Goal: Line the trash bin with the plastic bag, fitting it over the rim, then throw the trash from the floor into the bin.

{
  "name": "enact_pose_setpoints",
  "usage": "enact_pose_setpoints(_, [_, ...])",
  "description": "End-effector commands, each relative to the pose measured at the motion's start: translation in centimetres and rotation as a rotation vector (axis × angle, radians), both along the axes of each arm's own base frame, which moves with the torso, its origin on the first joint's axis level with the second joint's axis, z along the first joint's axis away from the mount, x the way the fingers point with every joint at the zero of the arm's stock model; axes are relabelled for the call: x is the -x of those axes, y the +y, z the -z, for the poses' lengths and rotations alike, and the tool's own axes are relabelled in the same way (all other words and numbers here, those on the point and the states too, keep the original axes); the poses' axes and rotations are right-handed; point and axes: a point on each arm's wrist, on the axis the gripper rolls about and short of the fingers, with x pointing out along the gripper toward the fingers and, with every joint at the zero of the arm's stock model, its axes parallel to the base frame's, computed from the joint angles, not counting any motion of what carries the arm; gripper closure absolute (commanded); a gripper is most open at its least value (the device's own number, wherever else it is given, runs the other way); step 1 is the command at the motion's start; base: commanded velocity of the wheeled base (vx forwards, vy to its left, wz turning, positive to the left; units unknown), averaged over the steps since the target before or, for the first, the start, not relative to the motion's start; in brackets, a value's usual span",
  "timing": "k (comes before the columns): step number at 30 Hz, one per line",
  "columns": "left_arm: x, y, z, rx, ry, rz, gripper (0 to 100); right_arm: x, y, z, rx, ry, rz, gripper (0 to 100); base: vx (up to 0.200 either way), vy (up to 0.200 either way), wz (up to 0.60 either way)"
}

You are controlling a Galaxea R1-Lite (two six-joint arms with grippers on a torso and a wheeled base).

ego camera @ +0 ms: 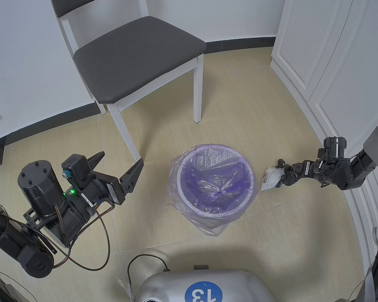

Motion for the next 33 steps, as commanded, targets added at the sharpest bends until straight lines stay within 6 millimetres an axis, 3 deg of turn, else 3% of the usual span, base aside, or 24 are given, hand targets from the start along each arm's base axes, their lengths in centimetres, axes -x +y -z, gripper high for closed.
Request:
enact_pose_setpoints(1, [0.0,-0.1,0.4,-0.006,0.015,0.003,0,-1.7,-0.8,4.4,-0.089,0.061,0.029,0,0.000,0.000,0.00])
enact_pose_setpoints(9, [-0.1,-0.1,0.5,-0.005,0.017,0.003,0,-2.5,-0.8,6.3,-0.139,0.041,0.018,0,0.000,0.000,0.00])
enact_pose_setpoints(22, [0.1,-0.4,0.5,-0.006,0.019,0.016,0,-3.3,-0.9,7.8,-0.130,0.027,0.033,0,0.000,0.000,0.00])
enact_pose_setpoints(33, [0.2,-0.6,0.4,-0.004,0.015,0.023,0,-4.9,1.0,10.7,-0.127,-0.075,0.048,0,0.000,0.000,0.00])
